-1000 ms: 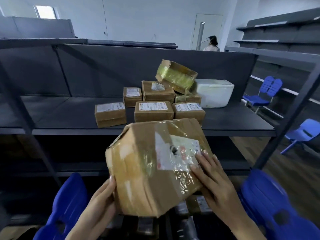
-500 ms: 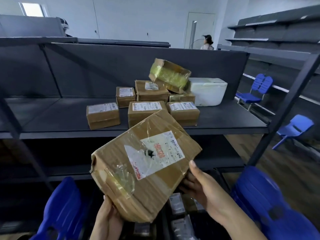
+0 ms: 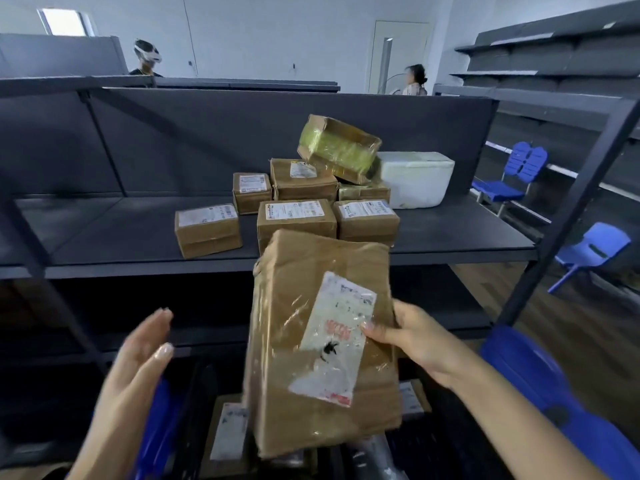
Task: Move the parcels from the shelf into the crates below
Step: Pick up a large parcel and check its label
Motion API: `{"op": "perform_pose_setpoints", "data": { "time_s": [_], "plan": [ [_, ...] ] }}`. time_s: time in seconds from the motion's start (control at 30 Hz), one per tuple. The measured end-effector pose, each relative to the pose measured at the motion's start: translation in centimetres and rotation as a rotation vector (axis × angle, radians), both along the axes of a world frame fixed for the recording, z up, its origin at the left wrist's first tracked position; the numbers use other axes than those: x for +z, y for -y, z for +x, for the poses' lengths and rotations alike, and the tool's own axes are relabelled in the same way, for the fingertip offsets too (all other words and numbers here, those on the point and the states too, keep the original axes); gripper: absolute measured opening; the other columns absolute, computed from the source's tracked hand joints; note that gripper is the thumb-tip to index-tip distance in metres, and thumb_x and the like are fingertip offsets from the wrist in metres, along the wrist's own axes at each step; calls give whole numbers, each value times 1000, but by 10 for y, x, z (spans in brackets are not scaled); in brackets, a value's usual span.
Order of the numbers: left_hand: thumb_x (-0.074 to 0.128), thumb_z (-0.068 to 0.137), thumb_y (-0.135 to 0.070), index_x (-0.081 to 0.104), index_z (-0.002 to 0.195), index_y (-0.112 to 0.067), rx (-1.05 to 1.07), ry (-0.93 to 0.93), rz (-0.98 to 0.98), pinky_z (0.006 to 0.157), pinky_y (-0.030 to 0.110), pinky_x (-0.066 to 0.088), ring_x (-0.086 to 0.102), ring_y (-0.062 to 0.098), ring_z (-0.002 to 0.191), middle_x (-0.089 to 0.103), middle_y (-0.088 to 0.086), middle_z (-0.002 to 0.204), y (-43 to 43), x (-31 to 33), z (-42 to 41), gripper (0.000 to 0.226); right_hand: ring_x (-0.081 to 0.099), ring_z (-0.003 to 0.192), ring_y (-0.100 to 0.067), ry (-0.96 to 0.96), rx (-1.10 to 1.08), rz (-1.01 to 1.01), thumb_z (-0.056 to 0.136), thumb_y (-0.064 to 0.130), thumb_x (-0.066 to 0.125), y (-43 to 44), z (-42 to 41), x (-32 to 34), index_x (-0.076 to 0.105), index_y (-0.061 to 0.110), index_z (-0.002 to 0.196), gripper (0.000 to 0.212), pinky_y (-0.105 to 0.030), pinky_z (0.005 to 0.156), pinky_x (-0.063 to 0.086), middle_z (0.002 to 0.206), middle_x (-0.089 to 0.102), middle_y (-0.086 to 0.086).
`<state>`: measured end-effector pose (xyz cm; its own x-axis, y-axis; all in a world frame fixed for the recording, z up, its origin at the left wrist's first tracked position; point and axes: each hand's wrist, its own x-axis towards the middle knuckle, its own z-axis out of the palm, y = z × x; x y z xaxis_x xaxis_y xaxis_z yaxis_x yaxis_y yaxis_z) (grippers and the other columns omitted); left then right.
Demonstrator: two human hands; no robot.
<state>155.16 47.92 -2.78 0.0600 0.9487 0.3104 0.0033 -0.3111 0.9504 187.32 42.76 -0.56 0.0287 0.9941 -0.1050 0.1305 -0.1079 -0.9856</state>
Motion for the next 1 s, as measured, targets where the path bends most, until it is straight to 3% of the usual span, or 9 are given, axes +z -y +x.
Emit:
{"op": "perform_pose_setpoints", "data": {
  "time_s": [0.07,0.17,0.3,0.4,0.5,0.7,0.8,0.87,1.0],
  "plan": [
    [65,80,-45,47,134,-37,-41,-101,75,111,30,24,35,-3,135,47,-20,142,-3,28,-9,58,67,99,-4,266,127,-2,77,34,73,-11,6,17,61,33,114,39,-23,81,56,108,72,13],
    [64,53,-81,35,136,-54,-107,-582,277,107,21,21,22,-16,136,33,-38,143,-7,75,3,91,63,96,3,712,381,26,82,43,69,-26,0,44,46,47,129,53,-24,85,51,105,66,25],
    [63,56,-80,14,144,-51,-342,-1157,446,112,16,10,1,-17,139,2,-43,146,-4,100,56,105,52,66,16,1194,675,106,86,41,65,-43,-34,69,23,50,143,71,-13,59,33,69,52,34],
    [72,63,-63,30,142,-42,-429,-1341,276,102,15,32,43,2,128,38,-25,142,-10,95,76,92,54,72,4,1330,804,132,86,29,66,-51,-60,85,37,37,141,62,-17,58,36,78,49,23],
    [75,63,-60,53,114,-41,-456,-1240,66,77,18,51,61,-2,88,65,-20,103,-17,84,74,59,54,75,0,1336,881,167,86,18,66,-58,-75,98,51,24,128,45,-21,62,44,85,53,17],
    [71,57,-68,46,83,-56,-289,-1036,55,60,15,45,61,-4,74,65,-23,81,-13,57,62,38,55,84,-2,1279,808,220,78,21,74,-68,-82,94,51,26,122,50,-25,68,46,107,61,8],
    [77,64,-55,57,94,-57,-270,-770,-78,68,22,54,68,0,76,73,-18,84,-8,42,54,36,53,115,-14,1260,581,354,74,34,77,-64,-73,83,43,32,128,64,-33,90,47,130,55,7],
    [80,69,-41,72,88,-34,-210,-486,-244,65,27,59,72,7,71,76,-8,82,-3,29,49,22,25,140,-9,1251,329,487,73,47,72,-51,-63,65,25,32,143,86,-37,114,27,154,27,10],
    [77,69,-36,74,82,-16,-39,-53,-412,49,17,52,73,10,67,77,-2,77,11,4,51,25,7,143,-4,874,-192,328,67,77,51,-8,-55,16,-5,35,149,108,-27,110,14,159,3,12]
  ]
}}
